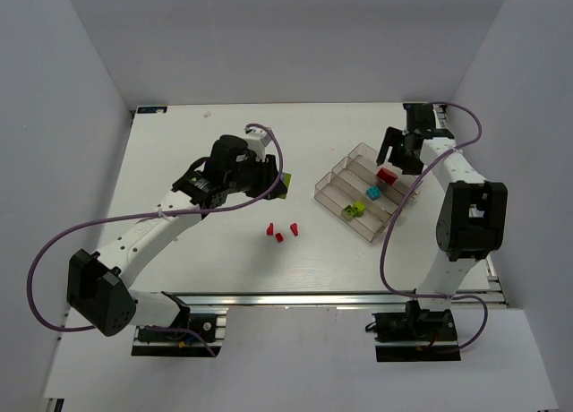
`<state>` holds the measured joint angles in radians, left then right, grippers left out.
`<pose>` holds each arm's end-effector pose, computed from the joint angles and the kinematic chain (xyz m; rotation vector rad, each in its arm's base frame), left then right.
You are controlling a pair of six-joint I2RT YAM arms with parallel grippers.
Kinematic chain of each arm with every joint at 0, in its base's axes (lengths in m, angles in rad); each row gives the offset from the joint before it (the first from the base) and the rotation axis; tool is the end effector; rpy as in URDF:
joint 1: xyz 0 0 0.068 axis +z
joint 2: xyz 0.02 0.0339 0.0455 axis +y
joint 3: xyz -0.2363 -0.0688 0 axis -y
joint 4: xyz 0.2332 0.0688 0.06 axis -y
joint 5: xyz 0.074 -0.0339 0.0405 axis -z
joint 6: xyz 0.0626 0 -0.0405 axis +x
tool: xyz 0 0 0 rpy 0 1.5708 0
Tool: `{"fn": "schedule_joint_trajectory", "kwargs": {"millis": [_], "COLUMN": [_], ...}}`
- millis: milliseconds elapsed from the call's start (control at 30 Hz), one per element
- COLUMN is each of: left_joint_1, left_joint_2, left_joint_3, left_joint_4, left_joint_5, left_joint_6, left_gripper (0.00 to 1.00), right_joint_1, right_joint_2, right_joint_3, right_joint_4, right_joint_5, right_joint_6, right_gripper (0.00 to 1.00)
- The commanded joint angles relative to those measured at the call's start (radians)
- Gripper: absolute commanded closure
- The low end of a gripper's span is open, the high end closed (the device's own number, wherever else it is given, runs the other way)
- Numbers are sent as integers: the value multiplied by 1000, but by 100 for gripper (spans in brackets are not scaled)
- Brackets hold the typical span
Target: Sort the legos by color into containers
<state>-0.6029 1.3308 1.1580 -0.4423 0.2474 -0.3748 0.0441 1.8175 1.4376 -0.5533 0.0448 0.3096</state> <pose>0.2499 -0.1906 0.2843 0.4055 2.2494 -0.8051 0.3975 0.0147 0.2022 0.3499 2.4804 0.0902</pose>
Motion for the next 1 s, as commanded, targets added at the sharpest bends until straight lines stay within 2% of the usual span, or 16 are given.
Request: {"fn": "schedule_joint_trajectory", "kwargs": {"millis": [0, 167, 233, 333, 367, 400, 467, 500, 567, 633, 667, 700, 733, 767, 833, 967], "left_joint_1": [6, 6, 6, 6, 6, 6, -3, -3, -15, -15, -15, -15, -15, -24, -24, -24], "left_joint_2": [-32, -30, -30, -13, -5, 5, 30, 39, 56, 61, 67, 67, 65, 64, 62, 48], "left_joint_3": [15, 28, 29, 22, 19, 19, 22, 23, 29, 38, 37, 31, 20, 14, -3, -85], "left_joint_4": [27, 36, 56, 112, 132, 149, 194, 212, 254, 263, 272, 283, 296, 303, 356, 540], "left_joint_5": [30, 52, 88, 211, 251, 288, 375, 407, 484, 551, 581, 598, 605, 627, 651, 723], "left_joint_6": [-3, -7, -18, -56, -71, -85, -130, -153, -151, -106, -89, -75, -47, -30, -7, -25], "left_gripper": [100, 100, 100, 100, 100, 100, 100, 100, 100, 100, 100, 100, 100, 100, 100, 100], "right_joint_1": [-16, -24, -24, -29, -27, -29, -20, -16, 5, 11, 25, 33, 40, 57, 59, 65], "right_joint_2": [-18, -27, -99, -277, -332, -453, -646, -700, -704, -652, -653, -662, -670, -681, -658, -583], "right_joint_3": [34, 38, -14, -116, -219, -277, -491, -567, -574, -523, -522, -567, -598, -627, -628, -554], "right_joint_4": [-10, -11, 39, 174, 212, 226, 357, 450, 481, 509, 585, 681, 965, 1090, 1246, 1194], "right_joint_5": [-23, -69, -135, -556, -849, -949, -1296, -1353, -1431, -1464, -1450, -1441, -1432, -1368, -1350, -1280], "right_joint_6": [8, -1, -114, -557, -678, -779, -1045, -1052, -910, -796, -601, -458, -331, -32, 148, 353], "right_gripper": [16, 16, 22, 30, 40, 53, 51, 31, 11, 11, 11, 11, 11, 11, 11, 11]}}
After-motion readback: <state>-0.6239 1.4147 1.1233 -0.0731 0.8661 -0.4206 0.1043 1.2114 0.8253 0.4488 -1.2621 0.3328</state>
